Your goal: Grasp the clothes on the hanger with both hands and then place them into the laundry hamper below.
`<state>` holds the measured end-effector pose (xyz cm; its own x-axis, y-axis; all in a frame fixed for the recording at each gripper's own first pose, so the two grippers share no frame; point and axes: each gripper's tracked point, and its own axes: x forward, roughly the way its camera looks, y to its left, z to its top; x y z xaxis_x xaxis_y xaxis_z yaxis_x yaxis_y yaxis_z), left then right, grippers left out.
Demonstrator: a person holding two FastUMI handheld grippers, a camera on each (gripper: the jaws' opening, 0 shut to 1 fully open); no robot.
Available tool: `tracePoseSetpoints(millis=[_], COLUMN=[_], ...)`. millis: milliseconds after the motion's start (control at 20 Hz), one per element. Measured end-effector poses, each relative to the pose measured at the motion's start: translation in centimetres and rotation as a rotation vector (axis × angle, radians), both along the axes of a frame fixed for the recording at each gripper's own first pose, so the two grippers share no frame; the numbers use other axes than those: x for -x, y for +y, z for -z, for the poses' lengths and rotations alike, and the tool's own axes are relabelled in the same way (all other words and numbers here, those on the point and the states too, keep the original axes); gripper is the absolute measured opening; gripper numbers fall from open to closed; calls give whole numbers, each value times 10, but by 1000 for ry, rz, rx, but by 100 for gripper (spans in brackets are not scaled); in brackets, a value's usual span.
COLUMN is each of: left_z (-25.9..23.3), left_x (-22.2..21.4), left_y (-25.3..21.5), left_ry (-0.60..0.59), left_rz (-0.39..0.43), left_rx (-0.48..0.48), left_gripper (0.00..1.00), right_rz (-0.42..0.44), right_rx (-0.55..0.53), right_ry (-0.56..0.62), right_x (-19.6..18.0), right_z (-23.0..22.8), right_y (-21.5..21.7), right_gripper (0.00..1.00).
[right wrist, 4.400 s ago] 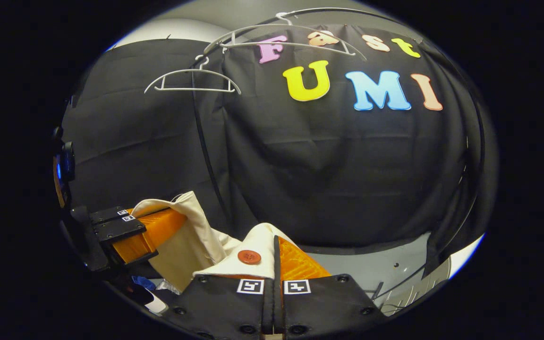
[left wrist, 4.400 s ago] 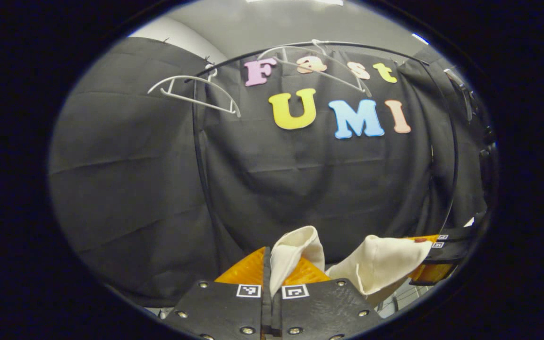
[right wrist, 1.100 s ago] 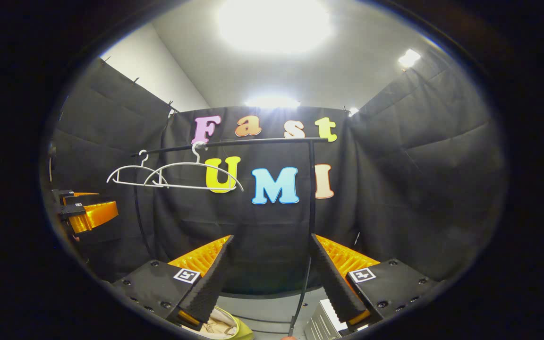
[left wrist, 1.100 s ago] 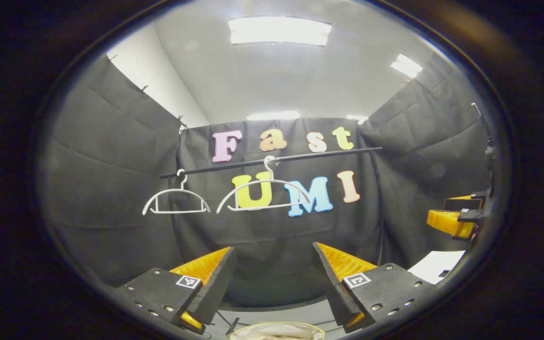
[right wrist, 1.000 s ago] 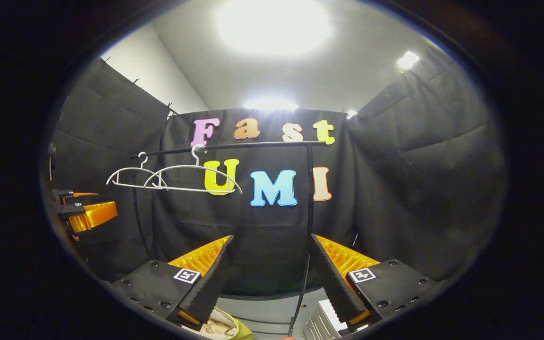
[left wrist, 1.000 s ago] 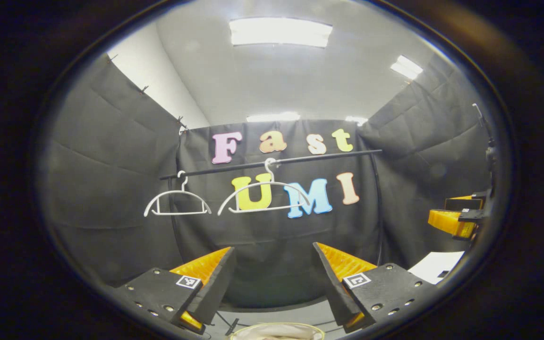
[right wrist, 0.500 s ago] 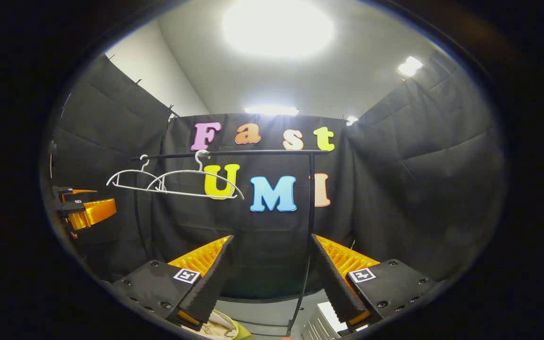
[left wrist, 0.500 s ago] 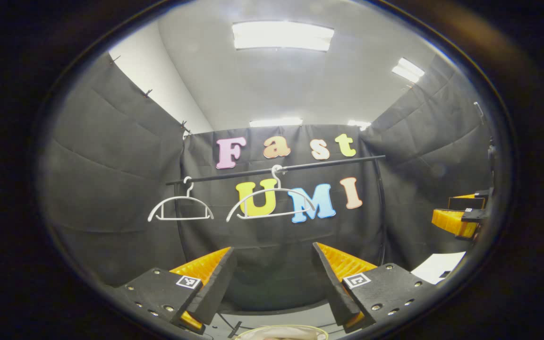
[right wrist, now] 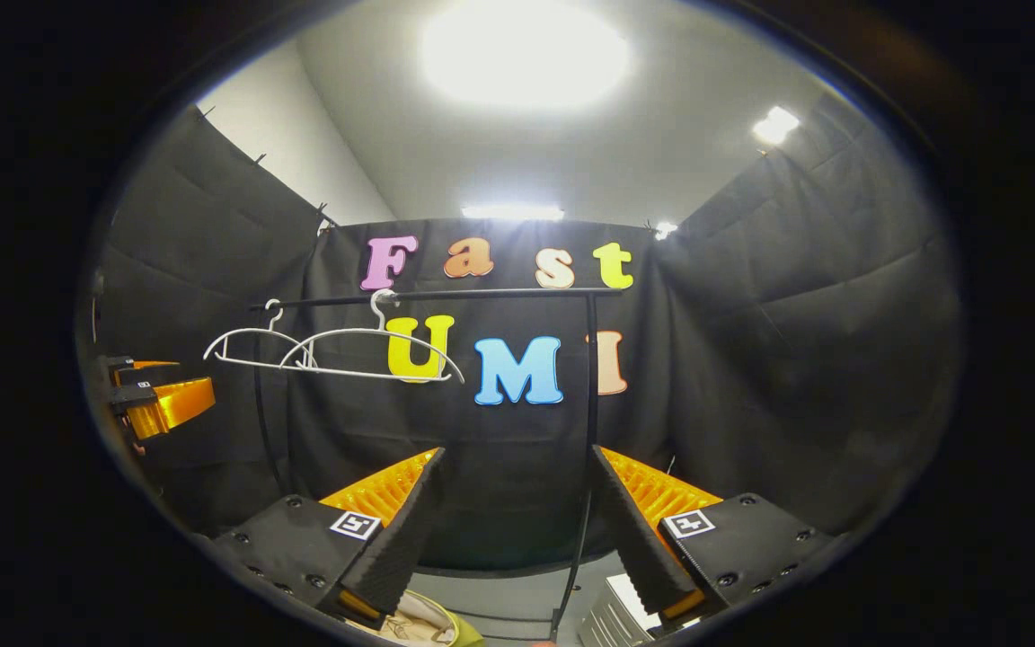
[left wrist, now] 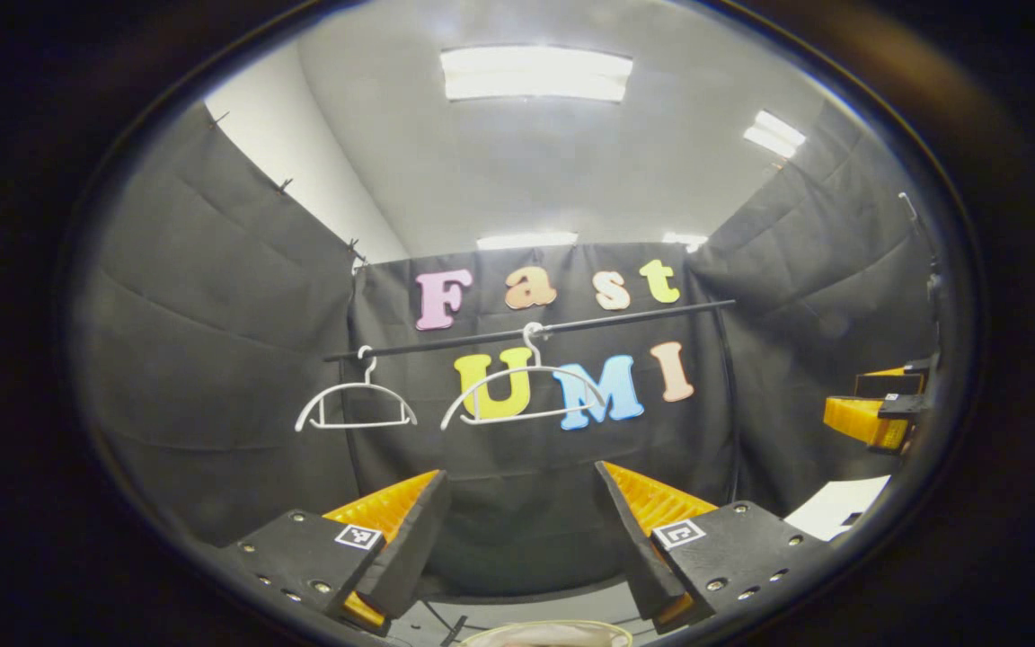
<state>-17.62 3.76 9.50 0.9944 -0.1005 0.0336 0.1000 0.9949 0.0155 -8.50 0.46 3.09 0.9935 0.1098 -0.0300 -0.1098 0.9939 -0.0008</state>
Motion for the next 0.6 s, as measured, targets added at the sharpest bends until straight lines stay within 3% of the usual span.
tracePoseSetpoints(millis=[550, 600], left_z=[-2, -1], left_x=[15, 13], left_y=[0, -1], left_ry=[3, 4], left_rz=[13, 12], left_rx=[18, 16], left_gripper=[94, 94], right_rz=[11, 12], right_rx=[-6, -6], right_ry=[1, 0], right_x=[7, 6], right_z=[-1, -1], right_y=[-2, -1], right_gripper=[98, 94])
